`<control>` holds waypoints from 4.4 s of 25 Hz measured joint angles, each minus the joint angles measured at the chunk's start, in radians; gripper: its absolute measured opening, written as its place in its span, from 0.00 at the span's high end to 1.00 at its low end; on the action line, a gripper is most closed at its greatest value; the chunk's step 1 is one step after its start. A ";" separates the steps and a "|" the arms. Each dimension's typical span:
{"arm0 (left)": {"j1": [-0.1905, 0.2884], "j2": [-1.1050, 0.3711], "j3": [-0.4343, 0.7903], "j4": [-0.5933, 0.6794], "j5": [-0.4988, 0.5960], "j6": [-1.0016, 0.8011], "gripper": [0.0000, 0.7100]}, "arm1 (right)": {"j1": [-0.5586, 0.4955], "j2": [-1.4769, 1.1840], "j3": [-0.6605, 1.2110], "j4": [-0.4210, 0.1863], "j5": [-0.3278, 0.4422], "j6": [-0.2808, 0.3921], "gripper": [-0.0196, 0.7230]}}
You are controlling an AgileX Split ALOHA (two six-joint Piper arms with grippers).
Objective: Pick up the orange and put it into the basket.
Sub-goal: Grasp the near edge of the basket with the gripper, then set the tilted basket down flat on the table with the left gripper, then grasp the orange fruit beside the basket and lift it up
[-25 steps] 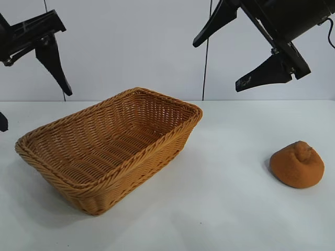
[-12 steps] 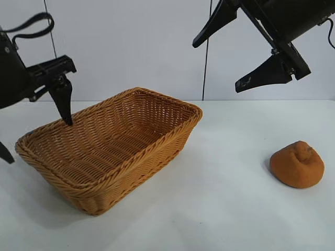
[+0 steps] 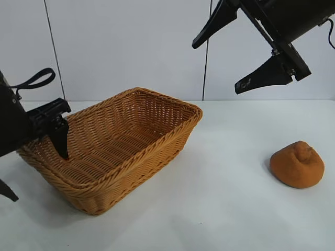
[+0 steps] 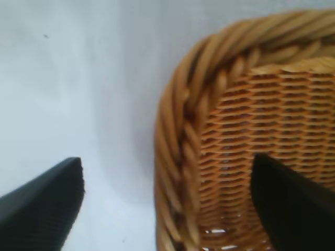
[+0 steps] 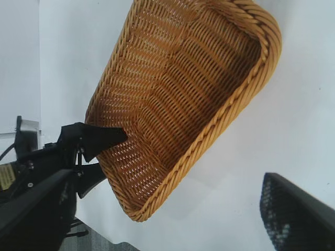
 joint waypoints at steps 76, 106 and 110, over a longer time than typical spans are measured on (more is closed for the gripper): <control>0.117 0.351 -0.620 -0.224 0.476 0.988 0.18 | 0.000 0.000 0.000 -0.008 0.050 0.000 0.10; 0.279 0.077 -0.783 0.143 0.740 0.950 0.10 | 0.000 0.000 0.000 -0.017 0.066 0.000 0.10; 0.279 -0.055 -0.621 0.156 0.740 0.951 0.10 | 0.000 0.000 0.000 -0.022 0.068 0.000 0.10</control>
